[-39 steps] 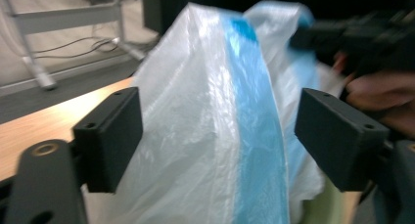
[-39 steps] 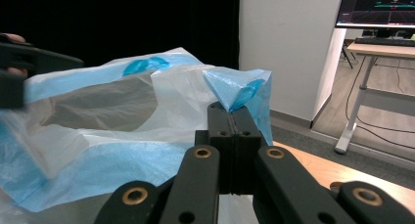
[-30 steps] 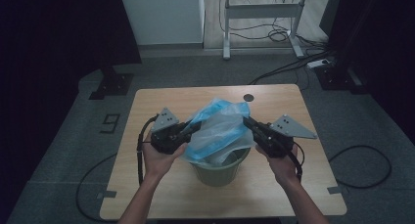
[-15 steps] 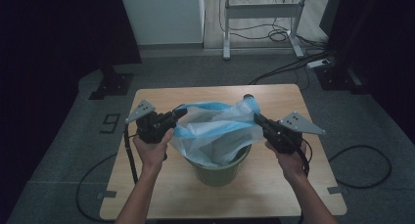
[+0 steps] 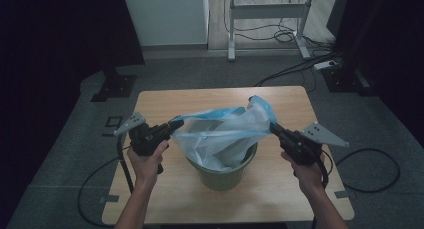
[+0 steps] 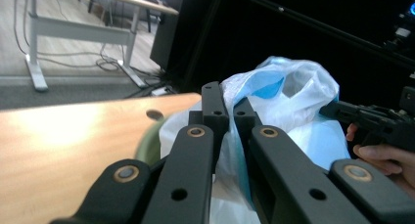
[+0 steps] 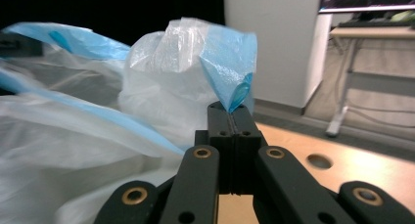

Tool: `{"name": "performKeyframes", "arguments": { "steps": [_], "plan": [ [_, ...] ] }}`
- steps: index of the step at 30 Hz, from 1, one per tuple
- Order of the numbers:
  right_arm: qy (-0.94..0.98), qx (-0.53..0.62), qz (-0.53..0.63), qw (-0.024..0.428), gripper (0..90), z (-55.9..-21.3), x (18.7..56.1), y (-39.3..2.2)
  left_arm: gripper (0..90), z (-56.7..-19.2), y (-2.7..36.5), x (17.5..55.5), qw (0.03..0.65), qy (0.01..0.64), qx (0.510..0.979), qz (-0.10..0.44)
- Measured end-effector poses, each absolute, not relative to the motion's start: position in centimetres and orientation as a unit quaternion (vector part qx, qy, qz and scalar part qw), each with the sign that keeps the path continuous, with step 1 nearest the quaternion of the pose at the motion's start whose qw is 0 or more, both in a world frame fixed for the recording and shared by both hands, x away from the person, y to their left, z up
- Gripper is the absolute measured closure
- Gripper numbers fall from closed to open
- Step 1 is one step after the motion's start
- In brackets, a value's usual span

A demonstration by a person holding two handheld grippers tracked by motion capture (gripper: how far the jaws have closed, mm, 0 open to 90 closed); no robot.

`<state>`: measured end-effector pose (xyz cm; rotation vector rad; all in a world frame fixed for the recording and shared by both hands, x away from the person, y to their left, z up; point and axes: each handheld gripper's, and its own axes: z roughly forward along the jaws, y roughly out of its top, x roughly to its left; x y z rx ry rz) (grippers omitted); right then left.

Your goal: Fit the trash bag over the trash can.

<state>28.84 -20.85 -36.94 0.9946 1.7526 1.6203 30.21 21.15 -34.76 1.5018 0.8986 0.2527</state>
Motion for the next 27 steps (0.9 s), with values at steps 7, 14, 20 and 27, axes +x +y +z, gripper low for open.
{"name": "performKeyframes", "arguments": {
  "steps": [7,14,20,27],
  "plan": [
    [0.658,0.358,0.622,0.229,88.8,-40.1,24.6,-20.8,89.1,-37.7,23.0,27.4,0.653,0.396,0.642,0.07],
    [0.666,0.361,0.621,0.2,88.9,-42.2,23.0,-20.9,89.1,-40.2,23.7,25.6,0.654,0.399,0.641,0.045],
    [0.679,0.36,0.614,0.181,89.0,-44.3,21.7,-20.6,89.2,-41.9,24.0,24.4,0.648,0.4,0.647,0.039],
    [0.687,0.377,0.599,0.165,89.0,-46.6,22.1,-20.7,89.1,-43.7,23.9,24.6,0.636,0.411,0.652,0.032]
  ]
}}
